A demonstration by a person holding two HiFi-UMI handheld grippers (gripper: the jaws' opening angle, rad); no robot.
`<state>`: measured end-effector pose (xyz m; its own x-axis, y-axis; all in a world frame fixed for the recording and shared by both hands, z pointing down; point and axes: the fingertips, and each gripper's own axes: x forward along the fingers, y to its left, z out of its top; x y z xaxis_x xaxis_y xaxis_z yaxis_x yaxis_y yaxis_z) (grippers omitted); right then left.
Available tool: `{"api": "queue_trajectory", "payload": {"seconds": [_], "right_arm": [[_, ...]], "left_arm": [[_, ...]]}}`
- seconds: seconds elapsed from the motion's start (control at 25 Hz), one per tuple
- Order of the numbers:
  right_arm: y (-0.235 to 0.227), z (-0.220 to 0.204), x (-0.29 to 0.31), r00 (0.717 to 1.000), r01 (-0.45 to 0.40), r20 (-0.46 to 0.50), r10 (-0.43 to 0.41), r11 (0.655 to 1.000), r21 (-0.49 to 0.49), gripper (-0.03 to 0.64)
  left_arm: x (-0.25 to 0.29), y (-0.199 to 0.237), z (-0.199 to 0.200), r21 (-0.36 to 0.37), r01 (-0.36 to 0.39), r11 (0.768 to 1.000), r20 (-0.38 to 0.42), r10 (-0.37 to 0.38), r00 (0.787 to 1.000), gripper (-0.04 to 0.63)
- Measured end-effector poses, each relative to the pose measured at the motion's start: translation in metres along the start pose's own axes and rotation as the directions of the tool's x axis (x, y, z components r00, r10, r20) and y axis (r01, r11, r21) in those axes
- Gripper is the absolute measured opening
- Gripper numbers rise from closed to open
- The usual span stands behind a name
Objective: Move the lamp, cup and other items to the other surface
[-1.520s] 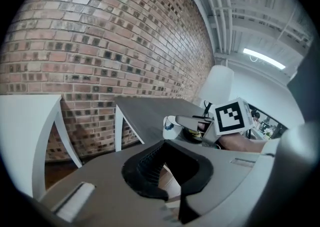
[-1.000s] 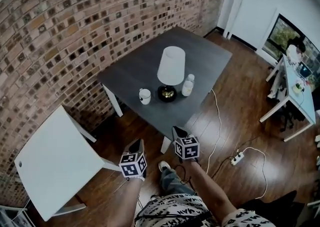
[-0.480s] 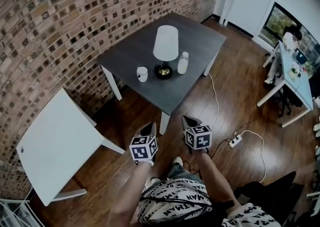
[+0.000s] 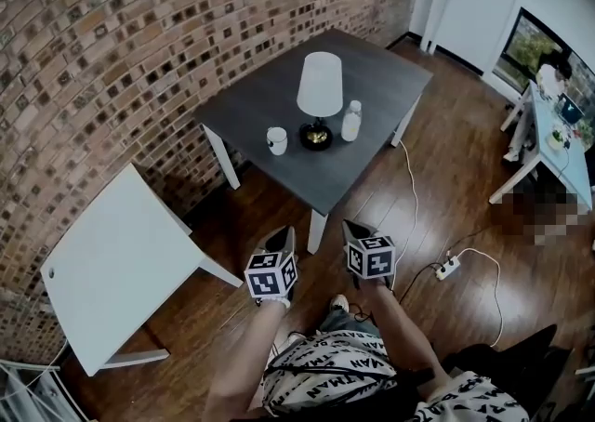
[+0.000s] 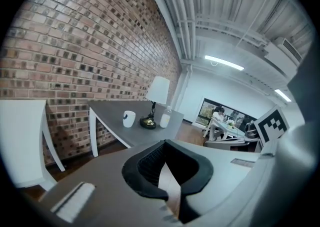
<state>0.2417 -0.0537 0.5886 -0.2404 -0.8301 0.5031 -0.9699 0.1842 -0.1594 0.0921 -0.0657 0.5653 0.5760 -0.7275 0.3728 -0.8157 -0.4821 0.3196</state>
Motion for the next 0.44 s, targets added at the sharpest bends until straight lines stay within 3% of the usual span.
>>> {"api": "queue_trajectory", "payload": {"seconds": [0.44], "right_arm": [[-0.004, 0.013, 0.016, 1.0, -0.016, 0.007, 0.016, 1.0, -0.003, 0.0]], "left_arm": [[0.009, 0.011, 0.006, -0.008, -0.025, 1.0, 0.007, 0.025, 1.0, 0.0]]}}
